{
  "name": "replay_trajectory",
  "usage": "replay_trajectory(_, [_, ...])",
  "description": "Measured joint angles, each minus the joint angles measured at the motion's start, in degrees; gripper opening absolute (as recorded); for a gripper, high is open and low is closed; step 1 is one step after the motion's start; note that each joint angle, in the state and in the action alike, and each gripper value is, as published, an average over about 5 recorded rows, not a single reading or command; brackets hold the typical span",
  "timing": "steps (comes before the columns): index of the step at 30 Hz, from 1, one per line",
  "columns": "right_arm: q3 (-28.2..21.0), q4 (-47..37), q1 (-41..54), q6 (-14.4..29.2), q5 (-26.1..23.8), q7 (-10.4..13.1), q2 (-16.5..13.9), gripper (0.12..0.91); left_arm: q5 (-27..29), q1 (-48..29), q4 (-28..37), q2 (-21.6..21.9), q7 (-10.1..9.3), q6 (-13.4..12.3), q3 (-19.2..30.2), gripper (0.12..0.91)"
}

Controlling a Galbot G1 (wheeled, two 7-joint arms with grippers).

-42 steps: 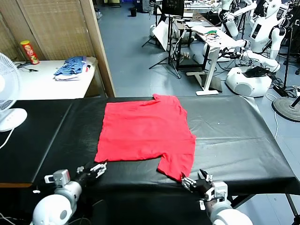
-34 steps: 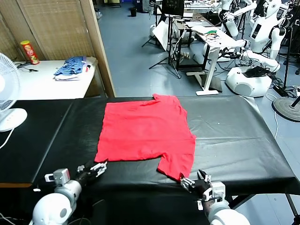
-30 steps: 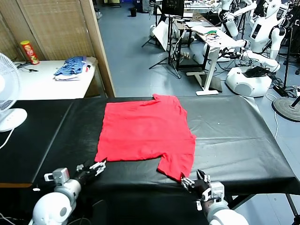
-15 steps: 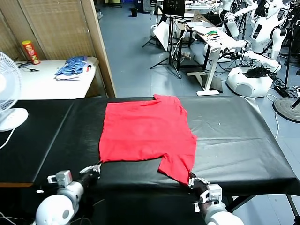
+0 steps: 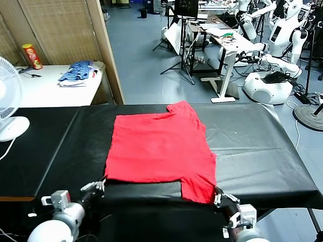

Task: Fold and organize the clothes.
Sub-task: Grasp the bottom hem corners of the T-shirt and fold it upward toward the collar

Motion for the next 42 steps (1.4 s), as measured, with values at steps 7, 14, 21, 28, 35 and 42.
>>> replay_trajectory(7, [-3.4, -12.0, 10.3, 4.5, -0.5, -1.0, -0.2, 0.121, 1.5, -6.4, 5.2, -1.8, -0.77, -2.4, 1.9, 0.125])
replay_trajectory(14, [-6.4, -21.9, 18.5, 6.5, -1.4, -1.2, -0.1, 0.121, 4.4, -12.1, 11.3, -2.6, -1.28, -3.2, 3.3, 0.125])
replay_trajectory(21, [-8.1, -27.3, 23.6, 8.3, -1.3, -1.7, 0.7, 0.121, 6.3, -16.4, 17.0, -2.8, -1.20, -3.8, 4.3, 0.125])
replay_trajectory(28, [-9.4, -29.7, 26.6, 6.4, -1.1, -3.8, 0.1, 0.135, 7.3, -19.5, 20.1, -2.1, -0.97, -3.7, 5.5, 0.125])
replay_trajectory(35, [-7.9, -24.2, 23.0, 1.5, 1.5, -4.9, -2.9, 0.454, 7.5, -19.7, 20.3, -1.6, -0.64, -2.9, 5.2, 0.266])
replay_trajectory(42, [-5.2, -14.6, 14.6, 1.1, 0.7, -5.2, -6.1, 0.775, 8.6, -16.5, 18.0, -1.3, 0.07, -2.3, 4.3, 0.649])
